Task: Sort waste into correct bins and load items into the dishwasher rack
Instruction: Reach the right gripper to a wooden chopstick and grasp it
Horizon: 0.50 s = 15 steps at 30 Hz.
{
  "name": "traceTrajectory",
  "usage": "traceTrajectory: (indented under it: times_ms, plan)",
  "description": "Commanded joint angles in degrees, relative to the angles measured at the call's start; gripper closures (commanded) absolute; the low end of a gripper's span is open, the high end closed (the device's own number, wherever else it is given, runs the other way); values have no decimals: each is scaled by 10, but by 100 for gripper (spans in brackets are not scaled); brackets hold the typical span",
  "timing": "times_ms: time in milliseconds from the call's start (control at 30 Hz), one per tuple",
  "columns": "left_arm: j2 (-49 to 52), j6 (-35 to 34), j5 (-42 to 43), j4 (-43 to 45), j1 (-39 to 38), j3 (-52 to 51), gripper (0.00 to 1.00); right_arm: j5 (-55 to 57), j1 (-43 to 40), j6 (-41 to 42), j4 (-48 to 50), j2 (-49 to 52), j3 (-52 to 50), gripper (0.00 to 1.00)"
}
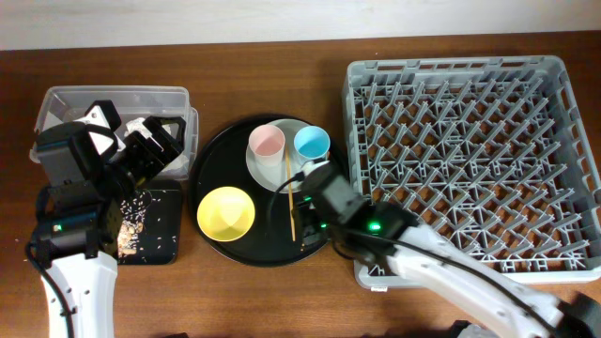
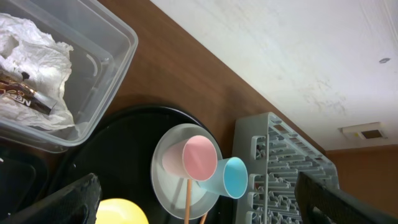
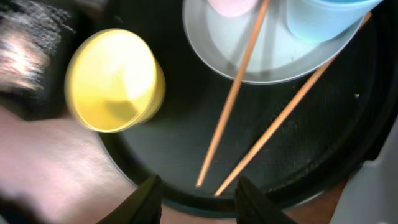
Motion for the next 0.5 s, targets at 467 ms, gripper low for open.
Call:
traceTrajectory:
  times_ms: [467]
  plan:
    - [-3,14,-2,1,3,8,1,54,21,7,112,199,7,71]
